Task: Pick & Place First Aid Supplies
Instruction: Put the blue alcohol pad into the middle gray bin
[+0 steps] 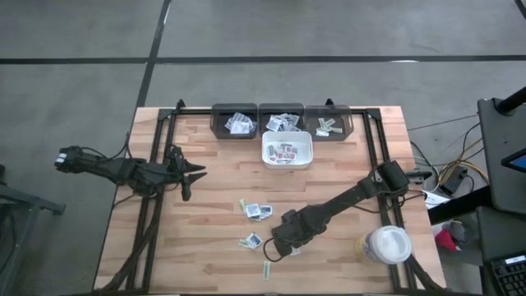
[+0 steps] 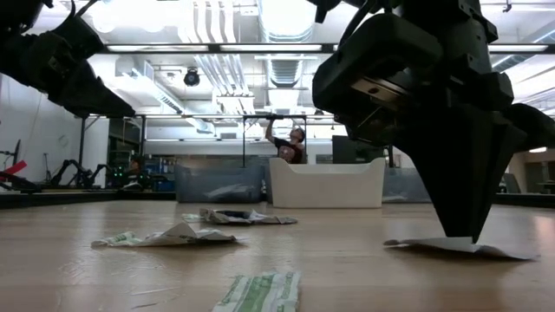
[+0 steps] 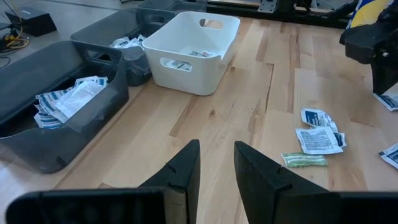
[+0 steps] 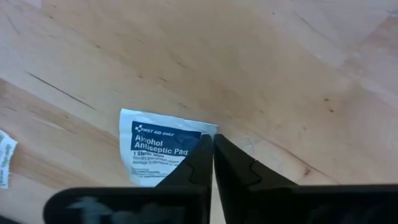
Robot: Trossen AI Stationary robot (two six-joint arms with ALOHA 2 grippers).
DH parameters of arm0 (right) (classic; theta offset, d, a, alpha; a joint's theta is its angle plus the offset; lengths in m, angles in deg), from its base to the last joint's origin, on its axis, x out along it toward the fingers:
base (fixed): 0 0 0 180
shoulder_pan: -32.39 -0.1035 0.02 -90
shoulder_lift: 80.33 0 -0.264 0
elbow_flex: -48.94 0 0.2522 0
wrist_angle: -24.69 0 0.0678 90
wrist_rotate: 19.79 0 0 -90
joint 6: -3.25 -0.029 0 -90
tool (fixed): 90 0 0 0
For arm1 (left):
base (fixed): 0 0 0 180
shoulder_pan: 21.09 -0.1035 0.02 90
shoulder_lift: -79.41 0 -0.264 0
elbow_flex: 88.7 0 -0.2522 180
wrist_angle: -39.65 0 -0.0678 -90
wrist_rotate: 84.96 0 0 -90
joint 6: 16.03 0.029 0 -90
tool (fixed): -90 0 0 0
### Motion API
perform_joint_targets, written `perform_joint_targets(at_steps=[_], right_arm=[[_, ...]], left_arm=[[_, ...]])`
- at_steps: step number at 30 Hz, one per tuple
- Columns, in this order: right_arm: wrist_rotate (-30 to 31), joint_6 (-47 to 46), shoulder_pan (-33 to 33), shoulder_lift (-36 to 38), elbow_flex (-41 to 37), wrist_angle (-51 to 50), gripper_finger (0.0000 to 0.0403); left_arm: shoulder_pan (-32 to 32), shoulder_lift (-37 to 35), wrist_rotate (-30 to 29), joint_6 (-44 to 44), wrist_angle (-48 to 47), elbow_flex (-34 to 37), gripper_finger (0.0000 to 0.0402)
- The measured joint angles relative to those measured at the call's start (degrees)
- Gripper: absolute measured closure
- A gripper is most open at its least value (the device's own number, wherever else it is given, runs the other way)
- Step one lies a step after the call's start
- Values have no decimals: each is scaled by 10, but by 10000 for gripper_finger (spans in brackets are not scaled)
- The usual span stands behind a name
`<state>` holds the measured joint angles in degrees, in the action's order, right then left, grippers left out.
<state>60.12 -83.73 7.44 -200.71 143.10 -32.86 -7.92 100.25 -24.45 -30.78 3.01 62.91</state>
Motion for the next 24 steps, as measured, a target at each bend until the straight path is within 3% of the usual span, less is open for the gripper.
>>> perform_joint_targets(at_steps=[9, 18, 24], right_arm=[[4, 21, 2, 2, 1, -54, 394], [68, 35, 13, 6, 24, -193, 394], [77, 83, 13, 7, 40, -204, 394]], left_arm=[[0, 0, 0, 0, -1, 0, 307], [0, 0, 0, 0, -1, 0, 307], [0, 0, 0, 0, -2, 0, 307]])
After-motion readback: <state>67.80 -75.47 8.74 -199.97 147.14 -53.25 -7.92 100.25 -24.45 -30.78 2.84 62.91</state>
